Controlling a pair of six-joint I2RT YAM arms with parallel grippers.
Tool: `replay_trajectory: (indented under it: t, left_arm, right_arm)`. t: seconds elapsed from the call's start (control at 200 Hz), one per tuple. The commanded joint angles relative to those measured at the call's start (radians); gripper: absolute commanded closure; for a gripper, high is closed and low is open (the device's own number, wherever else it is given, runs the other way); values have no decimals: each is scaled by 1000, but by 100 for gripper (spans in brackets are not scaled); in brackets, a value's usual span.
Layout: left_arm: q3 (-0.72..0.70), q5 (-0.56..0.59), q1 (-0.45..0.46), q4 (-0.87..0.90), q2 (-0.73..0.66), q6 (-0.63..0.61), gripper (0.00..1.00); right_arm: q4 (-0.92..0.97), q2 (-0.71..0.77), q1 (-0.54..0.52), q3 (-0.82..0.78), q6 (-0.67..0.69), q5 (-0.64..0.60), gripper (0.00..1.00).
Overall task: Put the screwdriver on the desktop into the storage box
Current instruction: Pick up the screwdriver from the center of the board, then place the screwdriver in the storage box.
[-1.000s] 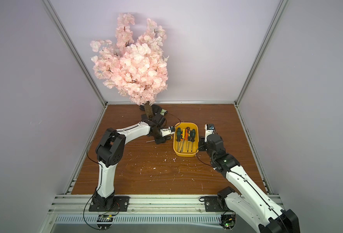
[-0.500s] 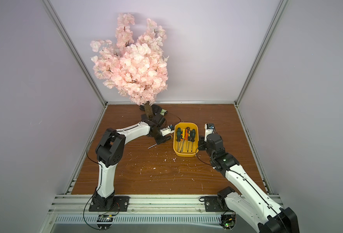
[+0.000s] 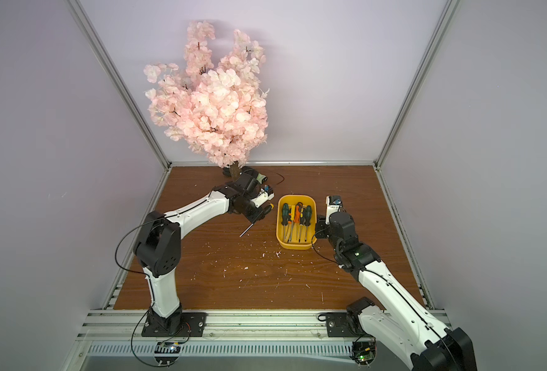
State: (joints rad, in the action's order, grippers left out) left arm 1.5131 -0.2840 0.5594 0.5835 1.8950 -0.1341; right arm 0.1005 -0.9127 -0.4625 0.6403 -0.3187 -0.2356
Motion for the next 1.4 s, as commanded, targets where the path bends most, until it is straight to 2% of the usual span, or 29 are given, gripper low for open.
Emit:
replay_trajectory:
  t: [0.0, 0.145, 0.295, 0.375, 0.51, 0.656, 0.831, 1.116, 1.391]
  left_arm:
    - [48, -97, -6, -36, -31, 139, 83]
    - [46, -142, 40, -158, -46, 269, 83]
    - [-50, -229, 69, -436, -50, 509, 83]
    - [-76, -221, 83, -529, -34, 598, 83]
    - [-57, -170, 103, -572, -5, 658, 83]
    - [-77, -169, 105, -678, 25, 760, 83]
    - [-67, -154, 111, -721, 82, 813, 83]
    - [-60, -71, 130, -668, 144, 810, 81]
    - [-57, -47, 133, -649, 175, 815, 71]
  right_arm:
    - [-48, 10, 2, -1, -7, -9, 61]
    - [-54, 13, 2, -2, -18, -9, 61]
    - [-46, 24, 3, -4, -18, -12, 61]
    - [-41, 34, 2, -10, -17, -17, 61]
    - [-33, 47, 4, -18, -18, -21, 61]
    - [-32, 48, 5, -21, -20, -19, 61]
    - [-36, 44, 4, -19, -15, -20, 61]
    - [-38, 41, 5, -24, -12, -27, 61]
    - [-28, 54, 7, -28, -14, -34, 61]
